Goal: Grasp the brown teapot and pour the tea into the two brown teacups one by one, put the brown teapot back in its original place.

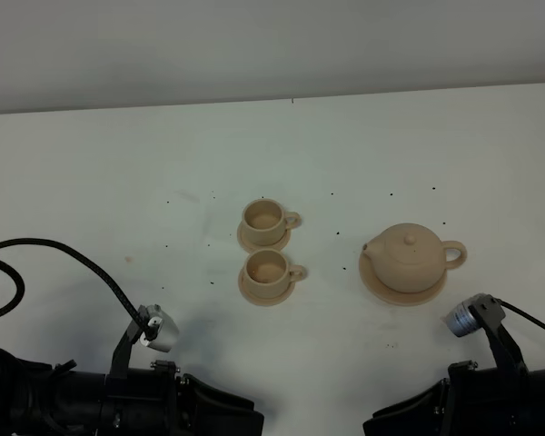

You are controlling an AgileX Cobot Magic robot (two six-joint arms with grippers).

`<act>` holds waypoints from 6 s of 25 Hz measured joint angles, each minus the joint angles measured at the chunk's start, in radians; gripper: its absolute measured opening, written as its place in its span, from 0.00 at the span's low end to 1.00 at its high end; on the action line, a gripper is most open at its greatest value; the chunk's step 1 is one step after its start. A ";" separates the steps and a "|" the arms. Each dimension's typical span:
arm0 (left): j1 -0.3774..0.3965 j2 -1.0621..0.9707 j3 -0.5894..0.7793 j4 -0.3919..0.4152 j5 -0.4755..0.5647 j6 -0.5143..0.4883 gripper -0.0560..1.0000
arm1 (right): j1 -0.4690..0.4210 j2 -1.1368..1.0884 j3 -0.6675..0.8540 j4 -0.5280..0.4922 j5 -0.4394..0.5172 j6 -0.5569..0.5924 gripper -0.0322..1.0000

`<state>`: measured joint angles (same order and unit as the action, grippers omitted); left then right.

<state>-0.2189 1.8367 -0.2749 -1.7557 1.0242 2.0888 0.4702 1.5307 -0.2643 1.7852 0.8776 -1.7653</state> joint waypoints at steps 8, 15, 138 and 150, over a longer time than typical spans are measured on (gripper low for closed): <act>0.000 0.000 0.000 0.000 0.000 0.000 0.42 | 0.000 0.000 0.000 0.000 0.000 0.000 0.27; 0.000 0.000 0.000 0.000 0.012 -0.001 0.42 | 0.000 0.000 0.000 0.000 0.000 0.000 0.27; 0.238 -1.844 -0.229 1.780 0.006 -2.172 0.36 | 0.000 -0.202 -0.728 -0.834 -0.345 0.633 0.36; 0.238 -1.844 -0.229 1.780 0.006 -2.172 0.36 | 0.000 -0.004 -0.908 -1.448 -0.079 0.932 0.36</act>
<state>0.0187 -0.0075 -0.5035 0.0243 1.0298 -0.0829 0.4702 1.5263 -1.1724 0.3371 0.7988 -0.8334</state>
